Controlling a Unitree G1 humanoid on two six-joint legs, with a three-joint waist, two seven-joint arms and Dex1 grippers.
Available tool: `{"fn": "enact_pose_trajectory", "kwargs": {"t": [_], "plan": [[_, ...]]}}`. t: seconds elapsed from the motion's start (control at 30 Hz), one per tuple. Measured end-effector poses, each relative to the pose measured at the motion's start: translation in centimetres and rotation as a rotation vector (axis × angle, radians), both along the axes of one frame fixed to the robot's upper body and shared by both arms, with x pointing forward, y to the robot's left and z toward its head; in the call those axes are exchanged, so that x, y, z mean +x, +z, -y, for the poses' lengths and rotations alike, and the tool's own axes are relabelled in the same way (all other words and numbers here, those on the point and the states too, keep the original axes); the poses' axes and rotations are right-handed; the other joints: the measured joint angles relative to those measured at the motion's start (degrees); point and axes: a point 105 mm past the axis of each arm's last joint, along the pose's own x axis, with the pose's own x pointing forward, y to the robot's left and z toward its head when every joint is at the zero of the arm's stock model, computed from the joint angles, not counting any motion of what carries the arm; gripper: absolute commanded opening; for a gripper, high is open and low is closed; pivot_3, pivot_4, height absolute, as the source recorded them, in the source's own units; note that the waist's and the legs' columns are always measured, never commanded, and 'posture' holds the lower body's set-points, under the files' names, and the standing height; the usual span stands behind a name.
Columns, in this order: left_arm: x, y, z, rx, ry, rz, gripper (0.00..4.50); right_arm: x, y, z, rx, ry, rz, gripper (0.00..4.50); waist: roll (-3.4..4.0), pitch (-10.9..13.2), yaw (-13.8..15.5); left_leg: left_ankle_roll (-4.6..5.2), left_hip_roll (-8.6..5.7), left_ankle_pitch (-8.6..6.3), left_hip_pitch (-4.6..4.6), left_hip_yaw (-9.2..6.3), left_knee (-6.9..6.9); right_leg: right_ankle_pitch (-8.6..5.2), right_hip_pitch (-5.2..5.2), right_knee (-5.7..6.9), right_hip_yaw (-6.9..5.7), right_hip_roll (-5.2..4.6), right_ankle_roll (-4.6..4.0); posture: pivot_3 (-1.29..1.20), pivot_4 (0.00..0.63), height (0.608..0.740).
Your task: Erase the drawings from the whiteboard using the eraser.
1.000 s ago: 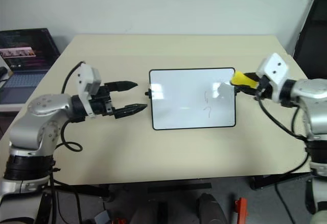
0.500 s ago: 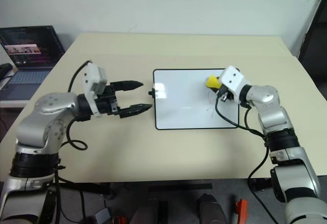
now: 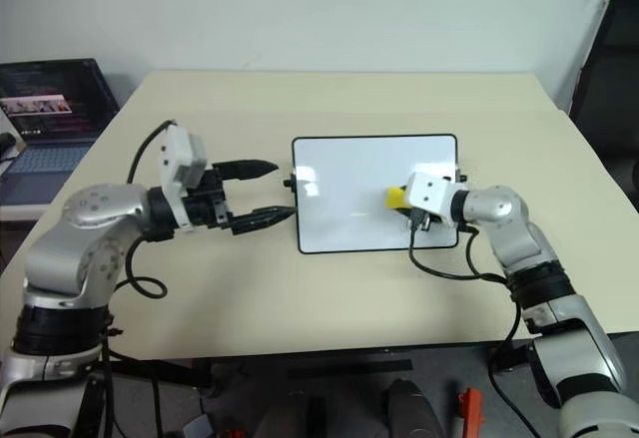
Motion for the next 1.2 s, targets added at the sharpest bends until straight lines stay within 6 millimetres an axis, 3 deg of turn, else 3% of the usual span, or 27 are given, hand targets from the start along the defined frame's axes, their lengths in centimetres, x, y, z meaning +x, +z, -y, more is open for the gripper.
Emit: {"fn": "enact_pose_trajectory", "kwargs": {"t": [0.2,0.47,0.63,0.87,1.07,1.2], "plan": [[0.0,0.0,0.0,0.0,0.0,-0.001,4.5,0.5,0.3,0.3,-0.004,-0.023,0.017,1.38,0.0,0.0,0.1,0.01,0.0,0.01,0.0,0.01,0.01,0.01,0.0,0.0,0.01,0.0,0.0,0.0,0.15,0.74],[0.1,0.4,0.1,0.001,-0.005,0.011,4.5,2.9,3.5,2.6,-0.014,-0.165,0.164,1.37,-0.06,0.0,0.2,0.06,-0.01,0.1,-0.01,0.0,0.05,0.06,0.01,0.0,0.01,0.0,0.06,0.0,0.15,0.74],[0.1,0.6,0.2,0.001,-0.01,0.019,4.5,2.5,2.9,2.7,-0.022,-0.15,0.157,1.37,-0.15,-0.1,0.2,0.06,-0.01,0.1,-0.01,0.01,0.04,0.05,0.02,-0.02,0.03,0.0,0.07,0.0,0.15,0.74],[0.1,0.4,0.4,-0.001,-0.018,0.011,4.5,-0.3,-0.4,1.4,-0.075,-0.032,0.042,1.37,-0.2,-0.1,-0.1,0.07,0.0,0.11,0.02,0.03,0.03,-0.01,0.02,-0.01,0.05,0.01,0.19,0.0,0.15,0.74],[0.2,0.2,0.4,-0.006,-0.019,0.002,4.5,-0.1,-0.5,1.4,-0.078,-0.047,0.038,1.37,-0.2,-0.1,-0.1,0.09,0.0,0.12,0.02,0.03,0.03,0.01,0.01,-0.01,0.06,0.02,0.2,0.0,0.15,0.74],[0.3,0.1,0.4,-0.006,-0.017,0.0,4.5,1.2,1.2,1.6,-0.071,-0.097,0.104,1.37,-0.2,-0.1,-0.2,0.16,-0.01,0.19,0.03,0.05,0.04,0.09,0.01,-0.02,0.08,0.02,0.23,0.0,0.15,0.74]]}}
